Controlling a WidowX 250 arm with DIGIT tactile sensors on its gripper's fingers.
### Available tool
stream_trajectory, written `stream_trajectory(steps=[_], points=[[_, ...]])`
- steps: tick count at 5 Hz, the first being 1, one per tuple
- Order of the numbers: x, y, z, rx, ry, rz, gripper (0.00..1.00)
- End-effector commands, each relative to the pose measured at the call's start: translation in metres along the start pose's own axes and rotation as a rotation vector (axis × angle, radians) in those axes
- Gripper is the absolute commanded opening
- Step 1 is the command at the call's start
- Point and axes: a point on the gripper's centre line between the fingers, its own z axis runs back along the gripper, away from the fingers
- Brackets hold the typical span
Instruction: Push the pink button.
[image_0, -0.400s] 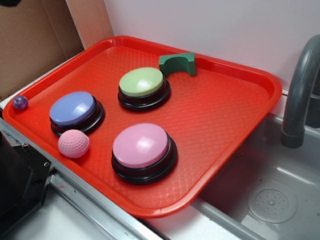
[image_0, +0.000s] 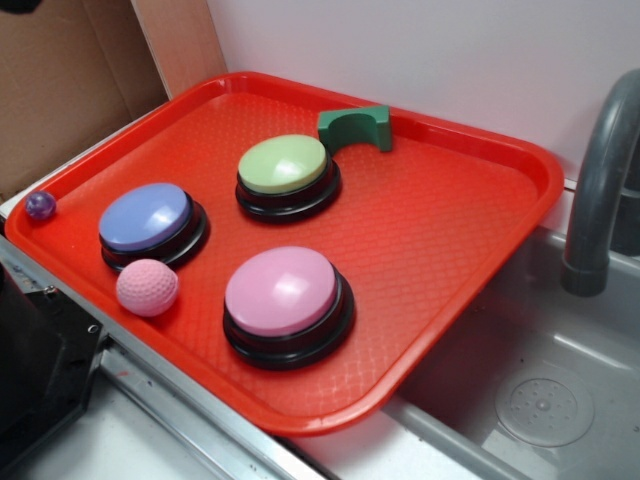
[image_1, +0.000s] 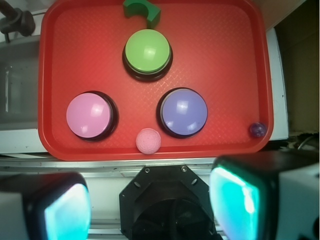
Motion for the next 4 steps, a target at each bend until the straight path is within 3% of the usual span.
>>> stream_trajectory(steps=[1, 2, 3, 4], points=[[0.040, -0.096, -0.088, 0.200, -0.118, -0.304, 1.00], [0.050, -0.121, -0.128, 0.109, -0.120, -0.404, 1.00], [0.035, -0.118, -0.147, 0.077, -0.082, -0.370, 1.00], [0.030, -0.096, -0.155, 0.051, -0.046, -0.236, 1.00]])
